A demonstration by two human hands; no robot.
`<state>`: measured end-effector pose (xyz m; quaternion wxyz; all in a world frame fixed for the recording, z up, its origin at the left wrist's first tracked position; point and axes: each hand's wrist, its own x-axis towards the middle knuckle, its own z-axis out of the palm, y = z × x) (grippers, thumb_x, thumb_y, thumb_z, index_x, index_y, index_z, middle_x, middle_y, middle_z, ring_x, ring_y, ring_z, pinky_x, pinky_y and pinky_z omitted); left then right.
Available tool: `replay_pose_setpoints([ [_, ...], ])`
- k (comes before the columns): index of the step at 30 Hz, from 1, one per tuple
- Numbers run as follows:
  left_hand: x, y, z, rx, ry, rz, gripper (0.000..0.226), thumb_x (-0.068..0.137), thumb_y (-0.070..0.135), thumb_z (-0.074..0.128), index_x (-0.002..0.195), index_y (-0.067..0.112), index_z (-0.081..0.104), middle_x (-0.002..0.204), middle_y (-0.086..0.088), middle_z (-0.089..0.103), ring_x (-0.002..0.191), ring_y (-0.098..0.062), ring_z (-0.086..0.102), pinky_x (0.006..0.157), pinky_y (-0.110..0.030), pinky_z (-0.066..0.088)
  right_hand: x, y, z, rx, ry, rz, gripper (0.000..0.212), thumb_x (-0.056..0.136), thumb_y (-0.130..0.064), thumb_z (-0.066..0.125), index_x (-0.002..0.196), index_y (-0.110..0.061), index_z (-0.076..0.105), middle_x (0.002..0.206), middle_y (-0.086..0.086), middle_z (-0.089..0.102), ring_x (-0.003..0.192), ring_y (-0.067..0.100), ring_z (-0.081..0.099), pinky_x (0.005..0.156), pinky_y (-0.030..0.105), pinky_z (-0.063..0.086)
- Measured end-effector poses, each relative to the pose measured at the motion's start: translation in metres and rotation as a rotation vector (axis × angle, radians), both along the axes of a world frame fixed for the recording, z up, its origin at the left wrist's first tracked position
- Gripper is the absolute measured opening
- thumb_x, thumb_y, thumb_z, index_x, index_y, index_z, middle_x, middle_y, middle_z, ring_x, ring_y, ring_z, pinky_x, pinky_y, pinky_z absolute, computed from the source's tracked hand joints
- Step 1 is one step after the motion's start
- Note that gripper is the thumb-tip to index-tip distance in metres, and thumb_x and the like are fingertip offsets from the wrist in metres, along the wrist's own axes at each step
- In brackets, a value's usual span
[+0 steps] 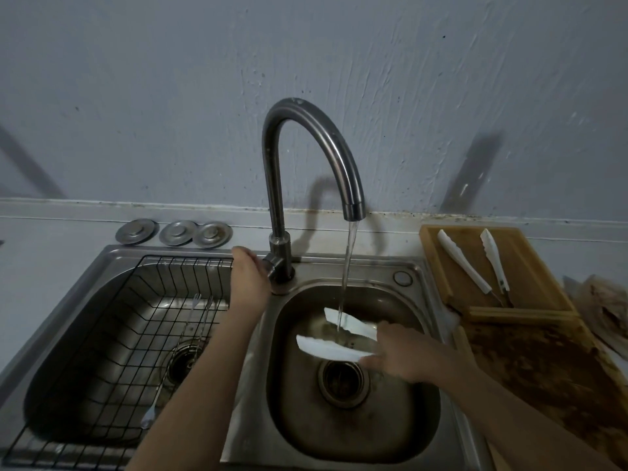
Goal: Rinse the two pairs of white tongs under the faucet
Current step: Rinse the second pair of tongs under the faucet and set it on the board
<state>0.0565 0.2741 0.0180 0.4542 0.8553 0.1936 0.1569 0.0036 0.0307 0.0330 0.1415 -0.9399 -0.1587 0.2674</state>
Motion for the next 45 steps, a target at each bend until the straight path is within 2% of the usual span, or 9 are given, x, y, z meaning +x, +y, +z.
replay_pose_setpoints([
  [7,0.010,-0.009,-0.001,0.133,0.074,-0.024,0.016,0.087,-0.004,0.040,0.091,0.010,0.035,0.085,-0.016,0.055,0.076,-0.031,0.054,0.064,-0.042,0.042,-0.010,-0.007,-0.025,0.240,-0.239,-0.287,0.062,0.083,-0.054,0.054,0.128,-0.015,0.037,0.111,0.001,0.060,0.089,0.016,0.063,0.073,0.030,0.053],
  [11,0.011,-0.009,-0.003,0.127,0.063,-0.022,0.017,0.088,-0.002,0.041,0.091,0.013,0.033,0.087,-0.019,0.057,0.078,-0.033,0.056,0.064,-0.040,0.042,-0.023,-0.011,-0.053,0.024,0.062,-0.215,0.051,0.090,-0.040,0.050,0.134,-0.016,0.041,0.116,0.004,0.063,0.091,0.015,0.063,0.069,0.025,0.045],
  [15,0.011,-0.008,-0.003,0.137,0.064,-0.038,0.018,0.088,-0.002,0.040,0.091,0.013,0.032,0.087,-0.019,0.057,0.079,-0.034,0.056,0.065,-0.040,0.041,-0.023,-0.005,-0.056,0.067,-0.117,-0.340,0.056,0.089,-0.046,0.051,0.132,-0.012,0.038,0.116,0.004,0.061,0.098,0.020,0.063,0.069,0.026,0.043],
  [19,0.011,-0.010,-0.001,0.133,0.087,-0.010,0.018,0.087,-0.002,0.041,0.093,0.013,0.033,0.090,-0.019,0.058,0.081,-0.035,0.057,0.067,-0.046,0.047,-0.022,-0.001,-0.061,-0.028,0.126,-0.221,0.041,0.092,-0.036,0.049,0.127,-0.014,0.047,0.122,0.010,0.061,0.092,0.020,0.062,0.071,0.026,0.046],
  [22,0.012,-0.008,-0.002,0.145,0.080,-0.030,0.018,0.087,-0.002,0.042,0.095,0.011,0.034,0.090,-0.022,0.060,0.081,-0.037,0.058,0.068,-0.048,0.049,-0.021,0.000,-0.063,0.094,0.007,-0.392,0.044,0.092,-0.039,0.048,0.128,-0.017,0.042,0.119,0.007,0.062,0.083,0.016,0.058,0.060,0.023,0.040],
  [33,0.011,-0.009,-0.002,0.081,0.101,-0.053,0.028,0.085,-0.006,0.047,0.099,0.013,0.032,0.093,-0.021,0.057,0.077,-0.032,0.056,0.061,-0.040,0.043,-0.011,-0.014,-0.047,-0.001,0.154,-0.303,0.051,0.092,-0.046,0.043,0.123,-0.007,0.054,0.112,0.013,0.064,0.097,0.022,0.061,0.077,0.029,0.042],
  [38,0.005,-0.045,-0.013,-0.164,0.204,0.161,0.078,0.075,0.008,0.068,0.138,0.000,0.023,0.141,-0.020,0.037,0.128,-0.038,0.040,0.108,-0.040,0.033,0.000,-0.039,-0.010,0.039,0.052,-0.397,0.062,0.091,-0.056,0.037,0.114,-0.002,0.057,0.112,0.015,0.064,0.094,0.023,0.060,0.074,0.028,0.040],
  [41,-0.009,-0.109,-0.014,-0.119,0.366,-0.005,0.083,0.082,0.017,0.064,0.143,-0.007,0.013,0.150,-0.026,0.015,0.138,-0.040,0.020,0.112,-0.033,0.018,0.007,-0.069,0.015,0.192,-0.005,-0.500,0.060,0.090,-0.057,0.037,0.108,-0.004,0.059,0.095,0.008,0.067,0.084,0.019,0.064,0.069,0.028,0.048],
  [45,-0.009,-0.178,-0.019,-0.041,0.389,-0.505,0.039,0.084,0.017,0.057,0.121,0.011,0.051,0.128,-0.014,0.053,0.120,-0.031,0.050,0.099,-0.031,0.041,0.023,-0.114,0.038,0.334,-0.113,-0.682,0.032,0.091,-0.046,0.048,0.093,-0.015,0.055,0.071,-0.006,0.056,0.061,0.006,0.057,0.048,0.018,0.042],
])
